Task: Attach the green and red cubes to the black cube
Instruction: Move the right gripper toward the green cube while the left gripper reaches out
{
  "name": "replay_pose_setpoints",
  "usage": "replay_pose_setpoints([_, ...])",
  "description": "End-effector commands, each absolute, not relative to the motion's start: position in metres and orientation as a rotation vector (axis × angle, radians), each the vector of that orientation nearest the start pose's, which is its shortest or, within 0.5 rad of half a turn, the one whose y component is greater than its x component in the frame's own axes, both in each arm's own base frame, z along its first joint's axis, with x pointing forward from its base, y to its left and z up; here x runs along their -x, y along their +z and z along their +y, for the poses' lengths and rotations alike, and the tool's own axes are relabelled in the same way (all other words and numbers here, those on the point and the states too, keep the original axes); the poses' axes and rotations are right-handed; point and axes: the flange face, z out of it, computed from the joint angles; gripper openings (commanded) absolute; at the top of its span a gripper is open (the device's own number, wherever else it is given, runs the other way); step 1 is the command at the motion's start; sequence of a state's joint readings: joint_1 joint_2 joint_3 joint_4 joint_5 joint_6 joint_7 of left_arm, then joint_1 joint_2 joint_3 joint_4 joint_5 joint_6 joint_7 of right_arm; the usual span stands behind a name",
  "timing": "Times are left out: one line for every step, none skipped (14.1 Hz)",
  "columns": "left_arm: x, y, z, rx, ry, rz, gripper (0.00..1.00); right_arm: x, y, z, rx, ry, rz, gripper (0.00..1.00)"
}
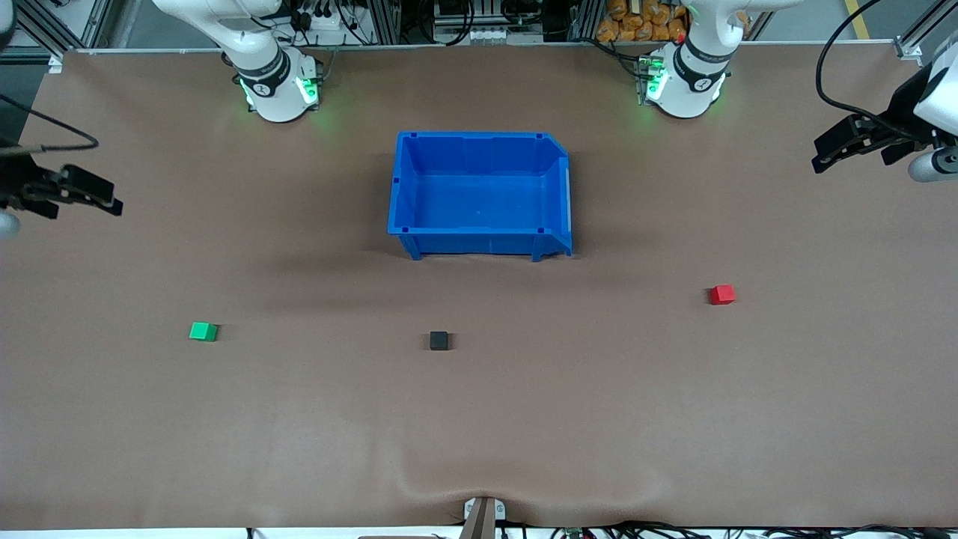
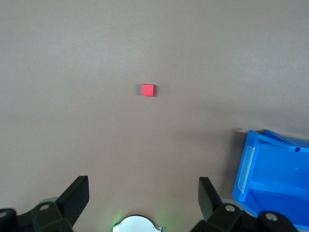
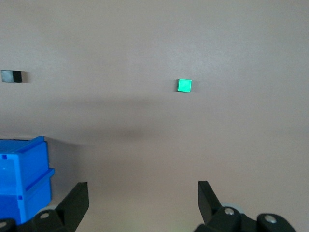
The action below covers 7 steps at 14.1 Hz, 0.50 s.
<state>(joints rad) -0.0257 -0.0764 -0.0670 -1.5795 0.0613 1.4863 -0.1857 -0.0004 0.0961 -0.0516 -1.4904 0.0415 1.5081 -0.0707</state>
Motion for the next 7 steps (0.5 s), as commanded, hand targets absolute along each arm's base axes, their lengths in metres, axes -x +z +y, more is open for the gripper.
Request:
replay_pose_setpoints([-0.519, 0.655, -0.044, 3.049, 0.036, -0.124, 1.00, -0.606, 0.565, -0.032, 3.113, 0.127, -0.001, 1.00])
replay_pose_setpoints([-0.519, 0.651, -0.044, 3.048, 0.045, -0.128, 1.00, -0.618, 0.550, -0.033, 3.113, 0.105, 0.008, 1.00])
replay_pose_setpoints([-0.520, 0.649, -0.044, 3.047, 0.054, -0.125, 1.00, -0.627, 0.534, -0.036, 3.114, 0.105, 0.016, 1.00])
replay_pose_setpoints([-0.521, 0.646, -0.047, 3.047, 0.054, -0.115, 1.00, -0.635, 0.518, -0.043, 3.114, 0.117, 0.033, 1.00])
replay_pose_setpoints([-0.523, 0.644, -0.048, 3.047, 0.054, -0.115, 1.00, -0.643, 0.499, -0.048, 3.113, 0.128, 0.044, 1.00])
replay_pose_setpoints([-0.525, 0.639, -0.047, 3.047, 0.059, -0.116, 1.00, -0.653, 0.477, -0.054, 3.115, 0.124, 0.057, 1.00])
replay_pose_setpoints([-0.528, 0.633, -0.048, 3.047, 0.065, -0.112, 1.00, -0.664, 0.453, -0.061, 3.119, 0.108, 0.058, 1.00])
